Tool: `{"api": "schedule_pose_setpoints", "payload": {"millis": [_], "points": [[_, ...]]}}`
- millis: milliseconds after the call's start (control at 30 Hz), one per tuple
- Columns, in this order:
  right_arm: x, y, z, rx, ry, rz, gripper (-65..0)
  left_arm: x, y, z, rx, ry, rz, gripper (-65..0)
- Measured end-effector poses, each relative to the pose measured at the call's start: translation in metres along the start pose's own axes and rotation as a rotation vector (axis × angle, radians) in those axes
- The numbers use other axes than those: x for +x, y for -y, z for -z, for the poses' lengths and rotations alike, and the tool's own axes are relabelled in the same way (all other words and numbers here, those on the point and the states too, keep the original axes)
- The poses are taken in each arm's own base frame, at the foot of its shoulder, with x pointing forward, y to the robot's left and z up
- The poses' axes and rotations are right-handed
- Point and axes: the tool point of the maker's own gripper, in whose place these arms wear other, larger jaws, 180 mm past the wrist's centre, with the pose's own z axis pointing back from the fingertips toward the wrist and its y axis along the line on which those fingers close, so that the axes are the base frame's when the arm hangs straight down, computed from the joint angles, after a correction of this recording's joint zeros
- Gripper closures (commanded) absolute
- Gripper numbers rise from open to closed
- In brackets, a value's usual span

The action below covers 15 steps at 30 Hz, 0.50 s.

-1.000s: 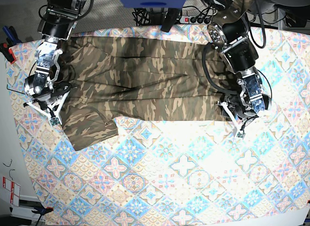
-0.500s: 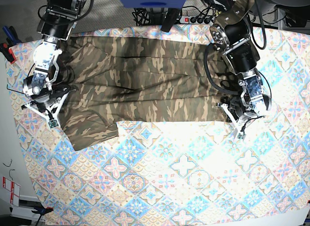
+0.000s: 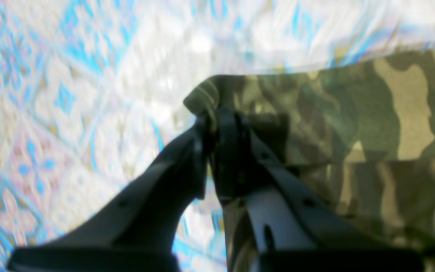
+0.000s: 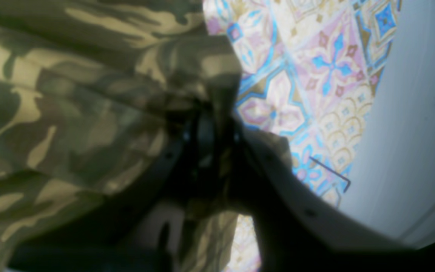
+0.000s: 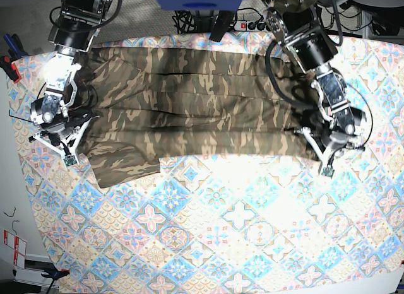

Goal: Fold the T-shirt properly
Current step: 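Drag the folded shirt toward the collar edge with both grippers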

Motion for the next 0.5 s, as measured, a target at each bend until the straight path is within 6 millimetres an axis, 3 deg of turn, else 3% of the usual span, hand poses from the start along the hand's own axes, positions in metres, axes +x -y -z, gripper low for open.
{"api": "schedule_pose_setpoints", "payload": {"millis": [133, 300, 500], "points": [[-0.004, -0.004, 0.000, 0.010, 0.004, 0.001, -4.2, -0.011, -0.007, -0.016, 0.044, 0.001, 0.024, -3.6], [-0.028, -0.012, -0.005, 0.017, -0.044, -0.016, -4.2, -0.020, -0.009, -0.039, 0.066, 0.038, 0.032, -3.6], [-0.018, -0.021, -0.026, 0.000, 0.029, -0.015, -4.2, -0.047, -0.017, -0.050, 0.074, 0.002, 0.063, -3.6]]}}
